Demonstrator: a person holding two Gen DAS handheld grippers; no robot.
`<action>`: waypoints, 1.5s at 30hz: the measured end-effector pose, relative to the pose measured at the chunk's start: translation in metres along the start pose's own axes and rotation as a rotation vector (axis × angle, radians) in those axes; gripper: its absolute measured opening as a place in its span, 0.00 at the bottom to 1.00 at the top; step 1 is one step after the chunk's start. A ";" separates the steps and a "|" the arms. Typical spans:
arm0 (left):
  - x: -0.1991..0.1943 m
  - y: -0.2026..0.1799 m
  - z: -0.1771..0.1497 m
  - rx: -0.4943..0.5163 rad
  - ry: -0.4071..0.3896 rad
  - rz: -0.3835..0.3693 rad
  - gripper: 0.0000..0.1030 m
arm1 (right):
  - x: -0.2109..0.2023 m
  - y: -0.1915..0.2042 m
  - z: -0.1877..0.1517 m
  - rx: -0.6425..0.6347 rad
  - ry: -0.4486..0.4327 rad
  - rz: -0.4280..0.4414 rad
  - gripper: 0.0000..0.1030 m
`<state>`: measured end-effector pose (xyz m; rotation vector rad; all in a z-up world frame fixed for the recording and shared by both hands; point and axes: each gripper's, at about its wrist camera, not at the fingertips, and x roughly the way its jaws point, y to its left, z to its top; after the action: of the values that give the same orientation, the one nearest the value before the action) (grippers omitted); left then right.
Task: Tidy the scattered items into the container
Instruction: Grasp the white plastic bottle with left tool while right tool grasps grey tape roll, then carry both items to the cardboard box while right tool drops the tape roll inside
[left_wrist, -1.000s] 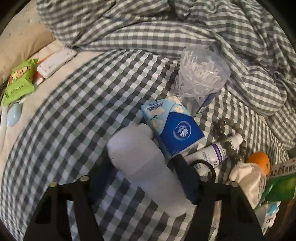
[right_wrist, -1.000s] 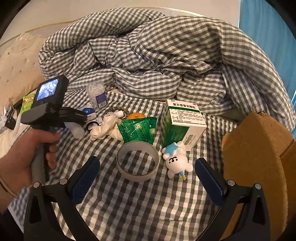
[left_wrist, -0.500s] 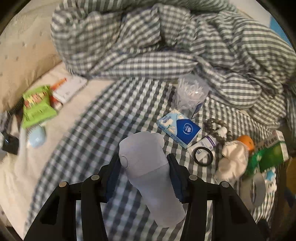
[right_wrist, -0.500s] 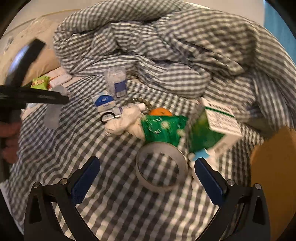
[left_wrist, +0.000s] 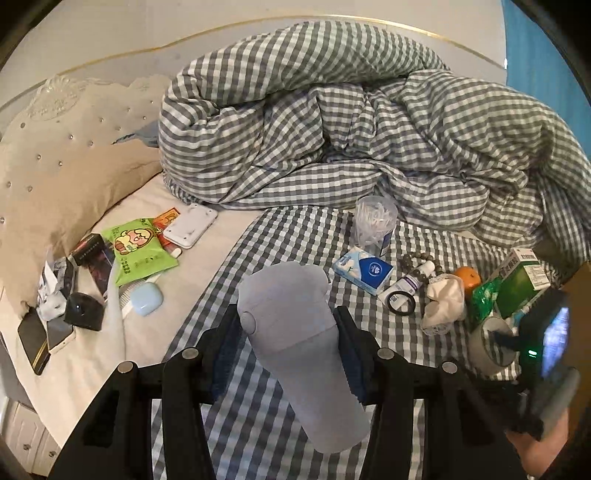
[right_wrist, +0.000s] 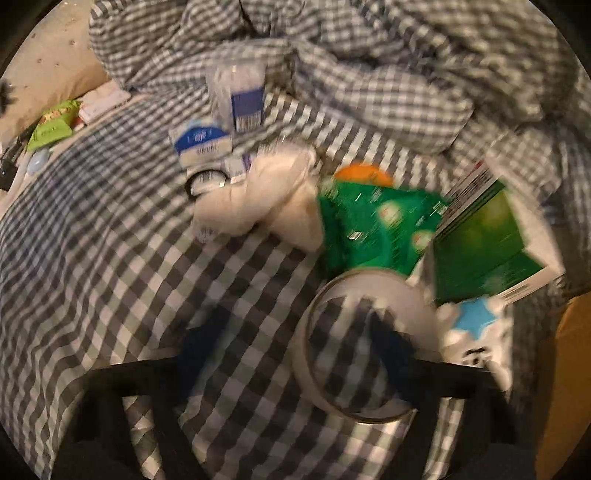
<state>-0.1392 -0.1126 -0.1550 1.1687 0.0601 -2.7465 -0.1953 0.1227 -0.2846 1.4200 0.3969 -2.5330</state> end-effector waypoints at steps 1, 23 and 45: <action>-0.003 0.000 -0.002 0.000 -0.002 -0.001 0.50 | -0.001 -0.002 -0.002 0.025 -0.004 0.019 0.21; -0.117 -0.094 0.009 0.077 -0.133 -0.140 0.50 | -0.242 -0.071 -0.038 0.210 -0.395 0.098 0.07; -0.213 -0.244 -0.009 0.212 -0.214 -0.358 0.50 | -0.315 -0.227 -0.136 0.447 -0.327 -0.254 0.07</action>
<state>-0.0259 0.1563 -0.0143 0.9820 -0.0536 -3.2481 0.0051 0.3982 -0.0534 1.0932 -0.0579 -3.1390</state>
